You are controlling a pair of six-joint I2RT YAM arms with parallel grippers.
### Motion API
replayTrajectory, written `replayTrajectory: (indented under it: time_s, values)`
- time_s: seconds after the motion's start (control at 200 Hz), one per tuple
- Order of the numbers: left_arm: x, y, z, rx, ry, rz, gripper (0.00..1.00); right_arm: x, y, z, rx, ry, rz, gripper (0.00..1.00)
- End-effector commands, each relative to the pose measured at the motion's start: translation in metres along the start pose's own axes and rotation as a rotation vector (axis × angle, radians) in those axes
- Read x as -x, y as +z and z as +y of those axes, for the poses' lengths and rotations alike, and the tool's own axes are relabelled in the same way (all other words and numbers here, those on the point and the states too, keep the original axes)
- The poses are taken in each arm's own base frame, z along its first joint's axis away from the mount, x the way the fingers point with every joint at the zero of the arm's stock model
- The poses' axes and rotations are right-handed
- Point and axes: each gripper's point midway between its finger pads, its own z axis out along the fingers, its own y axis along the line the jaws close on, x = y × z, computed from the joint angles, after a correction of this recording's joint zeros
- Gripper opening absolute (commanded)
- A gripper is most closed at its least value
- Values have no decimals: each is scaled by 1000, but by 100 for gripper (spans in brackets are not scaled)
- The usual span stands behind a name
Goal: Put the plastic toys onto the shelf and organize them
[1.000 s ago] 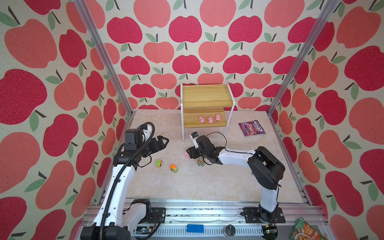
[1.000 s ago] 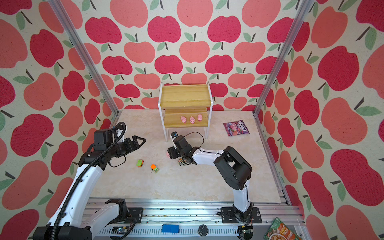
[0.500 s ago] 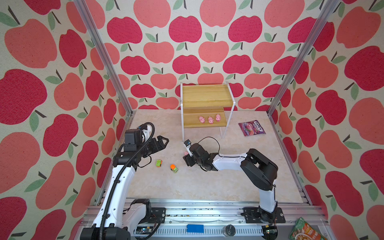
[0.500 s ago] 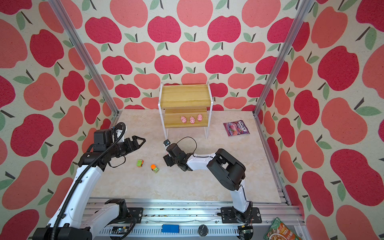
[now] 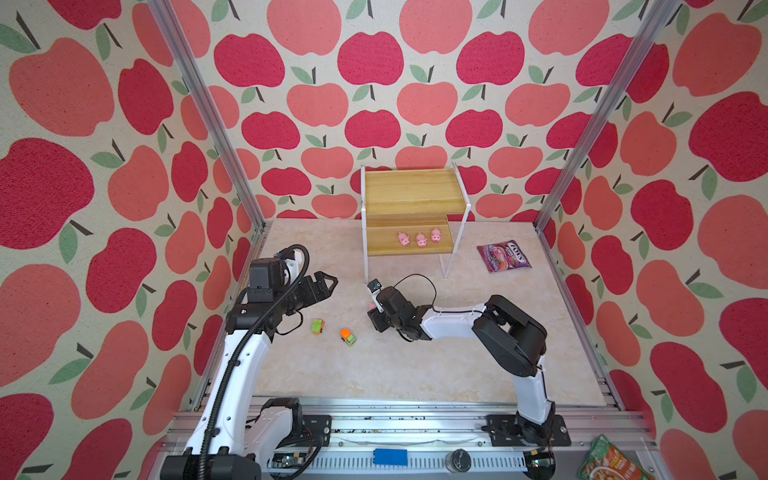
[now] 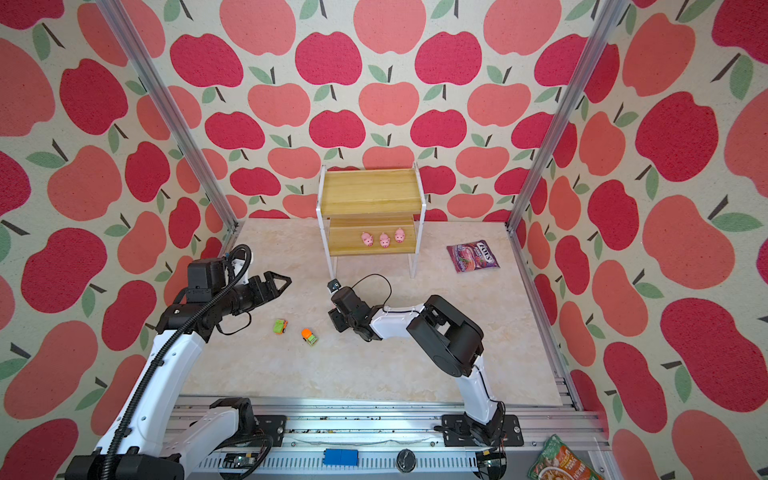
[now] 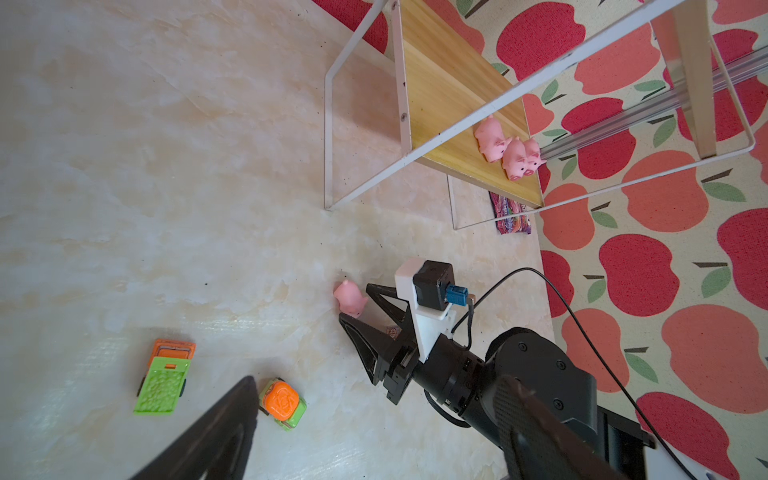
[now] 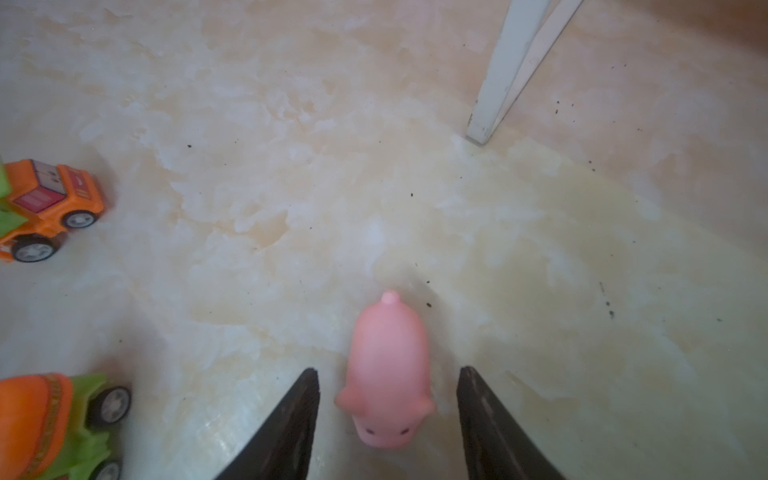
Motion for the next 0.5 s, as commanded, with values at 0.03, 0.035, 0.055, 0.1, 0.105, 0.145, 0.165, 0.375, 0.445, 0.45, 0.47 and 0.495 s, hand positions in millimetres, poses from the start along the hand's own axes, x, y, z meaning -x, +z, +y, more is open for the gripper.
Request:
replayTrajectory:
  time_s: [0.03,0.035,0.055,0.1,0.105,0.145,0.165,0.375,0.445,0.45,0.47,0.495]
  values:
    - [1,0,0,-2,30,-14,91,-1,6,-2,1,23,13,49]
    - [1,0,0,-2,29,-14,91,-1,6,-2,1,23,14,48]
    - [1,0,0,-2,28,-15,91,-1,6,-2,1,24,12,47]
    - [1,0,0,-3,27,-13,91,-1,6,-2,3,21,10,43]
    - [2,0,0,-3,27,-15,91,-1,6,-2,4,19,10,42]
    - [1,0,0,-3,26,-13,91,1,6,0,8,14,5,37]
    - [1,1,0,-3,25,-13,91,2,5,0,10,10,3,36]
    - [5,4,7,3,-8,-14,91,10,5,14,70,-26,-34,30]
    - [7,7,7,-16,-27,-1,91,13,8,19,88,-55,-42,30]
    - [7,6,7,-17,-28,-1,91,13,8,19,88,-55,-43,30]
    - [8,6,6,-22,-28,-4,91,13,10,19,86,-60,-43,30]
    - [9,6,5,-25,-26,-10,91,14,11,20,90,-63,-44,30]
